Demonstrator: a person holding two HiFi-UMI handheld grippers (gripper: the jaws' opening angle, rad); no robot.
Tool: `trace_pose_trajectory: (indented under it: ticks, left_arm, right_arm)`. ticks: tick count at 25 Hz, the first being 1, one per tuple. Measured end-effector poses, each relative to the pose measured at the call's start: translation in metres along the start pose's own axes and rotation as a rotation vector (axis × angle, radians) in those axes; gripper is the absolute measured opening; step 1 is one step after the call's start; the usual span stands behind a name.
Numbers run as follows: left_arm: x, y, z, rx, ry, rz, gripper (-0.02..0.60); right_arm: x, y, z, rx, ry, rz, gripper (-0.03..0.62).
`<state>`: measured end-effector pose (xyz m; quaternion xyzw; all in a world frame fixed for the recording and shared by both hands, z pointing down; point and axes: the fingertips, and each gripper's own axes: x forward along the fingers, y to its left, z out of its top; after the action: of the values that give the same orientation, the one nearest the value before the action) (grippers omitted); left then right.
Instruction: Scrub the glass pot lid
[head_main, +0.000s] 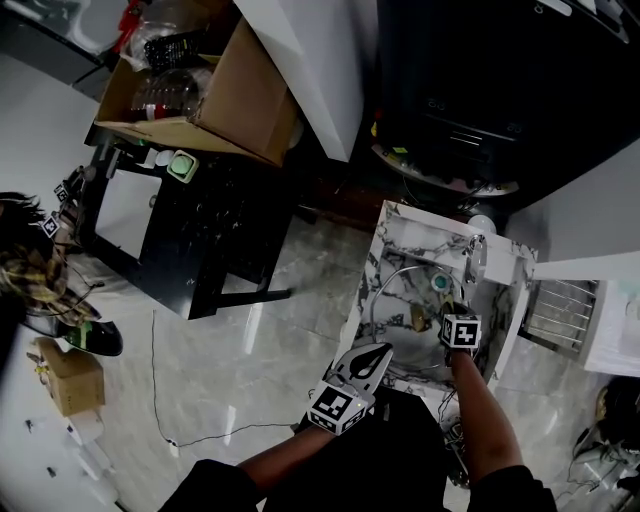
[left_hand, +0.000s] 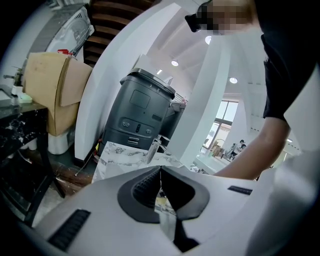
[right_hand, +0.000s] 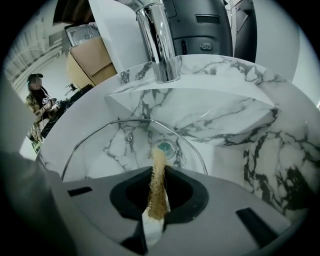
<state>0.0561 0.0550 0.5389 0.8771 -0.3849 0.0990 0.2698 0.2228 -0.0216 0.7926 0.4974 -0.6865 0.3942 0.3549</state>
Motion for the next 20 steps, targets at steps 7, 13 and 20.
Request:
trace_pose_trajectory:
  ticks: [7, 13, 20]
  left_arm:
    - [-0.002, -0.005, 0.002, 0.008, -0.007, -0.004, 0.016]
    - [-0.005, -0.008, -0.001, 0.011, -0.004, -0.009, 0.017]
    - [-0.010, -0.010, -0.003, 0.010, -0.009, -0.010, 0.016]
  right_arm:
    - [-0.011, -0.001, -0.014, 0.001, 0.024, 0.005, 0.057]
    - [-0.018, 0.005, -0.028, -0.001, 0.044, 0.034, 0.057]
    - [-0.028, 0.016, -0.039, -0.064, 0.063, 0.047, 0.057]
